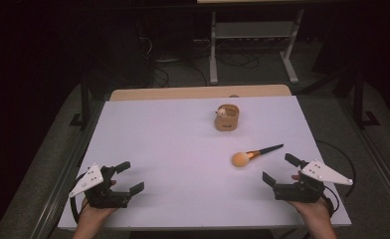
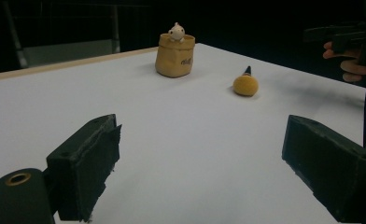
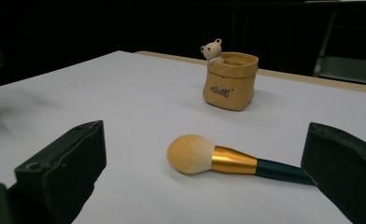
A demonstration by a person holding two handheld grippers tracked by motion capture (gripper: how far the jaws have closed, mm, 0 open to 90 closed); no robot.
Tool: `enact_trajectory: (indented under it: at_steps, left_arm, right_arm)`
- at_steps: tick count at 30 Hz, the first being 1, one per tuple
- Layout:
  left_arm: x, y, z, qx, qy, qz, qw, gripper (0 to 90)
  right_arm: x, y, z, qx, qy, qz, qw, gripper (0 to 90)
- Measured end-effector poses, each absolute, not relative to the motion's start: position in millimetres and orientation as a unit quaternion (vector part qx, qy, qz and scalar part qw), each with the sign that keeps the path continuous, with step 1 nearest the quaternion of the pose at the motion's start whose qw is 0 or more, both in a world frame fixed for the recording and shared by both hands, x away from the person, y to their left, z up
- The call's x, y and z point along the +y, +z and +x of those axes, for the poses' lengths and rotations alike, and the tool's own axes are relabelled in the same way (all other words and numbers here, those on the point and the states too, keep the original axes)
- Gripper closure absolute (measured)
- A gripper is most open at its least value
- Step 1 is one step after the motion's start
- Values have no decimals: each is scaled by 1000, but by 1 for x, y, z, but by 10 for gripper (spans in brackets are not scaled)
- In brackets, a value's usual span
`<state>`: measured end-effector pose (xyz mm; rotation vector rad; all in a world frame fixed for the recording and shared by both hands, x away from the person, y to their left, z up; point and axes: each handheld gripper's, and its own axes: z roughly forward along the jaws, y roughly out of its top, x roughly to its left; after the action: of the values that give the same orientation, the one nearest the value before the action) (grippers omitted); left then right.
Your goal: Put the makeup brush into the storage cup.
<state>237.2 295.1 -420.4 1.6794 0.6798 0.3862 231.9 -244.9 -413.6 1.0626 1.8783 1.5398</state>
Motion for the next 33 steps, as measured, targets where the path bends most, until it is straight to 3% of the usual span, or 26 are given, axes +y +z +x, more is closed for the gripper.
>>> enact_trajectory:
  at_steps: [33]
  left_arm:
    - [291, -420, 241, 285, 157, 724, 608, 106]
  right_arm:
    - [-252, -399, 238, 669, 573, 393, 264, 0]
